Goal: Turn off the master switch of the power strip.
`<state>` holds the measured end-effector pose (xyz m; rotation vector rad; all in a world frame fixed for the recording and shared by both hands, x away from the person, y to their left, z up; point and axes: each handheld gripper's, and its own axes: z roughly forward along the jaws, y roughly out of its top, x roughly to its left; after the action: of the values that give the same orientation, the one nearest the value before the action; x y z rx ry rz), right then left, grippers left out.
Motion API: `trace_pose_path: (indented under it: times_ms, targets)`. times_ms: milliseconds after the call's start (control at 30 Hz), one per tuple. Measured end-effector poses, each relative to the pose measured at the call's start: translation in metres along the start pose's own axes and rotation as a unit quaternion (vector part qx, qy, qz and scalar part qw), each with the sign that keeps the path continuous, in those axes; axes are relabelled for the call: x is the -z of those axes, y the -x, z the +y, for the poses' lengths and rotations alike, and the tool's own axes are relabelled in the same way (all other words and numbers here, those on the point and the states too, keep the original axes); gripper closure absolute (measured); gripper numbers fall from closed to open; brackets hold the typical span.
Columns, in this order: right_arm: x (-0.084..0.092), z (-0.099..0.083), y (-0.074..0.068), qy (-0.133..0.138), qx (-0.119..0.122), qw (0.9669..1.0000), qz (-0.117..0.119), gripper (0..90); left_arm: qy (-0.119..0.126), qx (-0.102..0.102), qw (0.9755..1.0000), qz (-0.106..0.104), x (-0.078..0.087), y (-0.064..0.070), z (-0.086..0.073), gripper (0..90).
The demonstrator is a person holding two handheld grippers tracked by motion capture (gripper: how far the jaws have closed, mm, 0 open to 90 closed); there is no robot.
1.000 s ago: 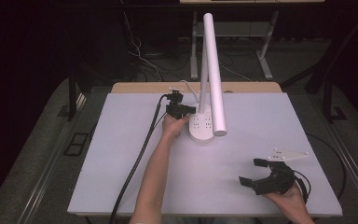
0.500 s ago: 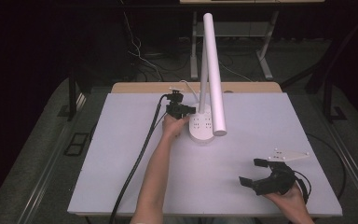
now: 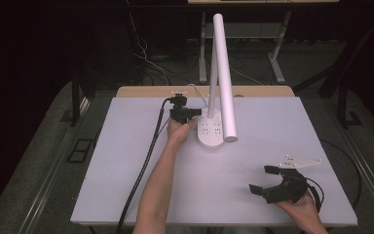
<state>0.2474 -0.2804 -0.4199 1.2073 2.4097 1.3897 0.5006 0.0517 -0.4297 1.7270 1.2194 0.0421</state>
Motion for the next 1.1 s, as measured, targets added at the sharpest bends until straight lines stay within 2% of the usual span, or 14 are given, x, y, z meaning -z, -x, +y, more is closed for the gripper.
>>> trace_pose_path:
  times_ms: [233,333,433,733,767,867,1000,1100]
  targets:
    - [-0.001,0.000,-0.001,0.000,0.000,1.0000,0.000,0.0,0.011,-0.015,0.9998,-0.005,0.020,-0.002,0.004,90.0]
    - [-0.001,0.001,-0.001,0.000,0.001,1.0000,0.000,0.0,0.015,-0.014,0.9998,-0.007,0.027,-0.001,0.004,89.9]
    - [-0.001,0.001,-0.001,0.000,0.000,1.0000,0.000,0.0,0.011,-0.023,0.9996,-0.015,0.034,0.000,0.006,82.6]
    - [-0.001,0.001,0.000,0.003,0.001,1.0000,-0.003,0.0,0.022,-0.045,0.9982,-0.032,0.060,0.007,0.009,74.7]
    - [-0.002,0.001,0.000,0.003,0.001,1.0000,-0.003,0.0,0.019,-0.053,0.9977,-0.037,0.063,0.007,0.009,71.4]
    - [-0.002,0.001,0.000,0.003,0.001,1.0000,-0.003,0.0,0.001,-0.070,0.9967,-0.042,0.069,0.011,0.008,51.0]
    - [-0.002,0.001,0.000,0.002,-0.001,1.0000,-0.003,0.0,-0.004,-0.086,0.9949,-0.054,0.079,0.016,0.004,29.7]
    - [-0.002,0.001,0.000,0.001,-0.002,1.0000,-0.003,0.0,-0.005,-0.093,0.9937,-0.062,0.087,0.017,0.000,19.4]
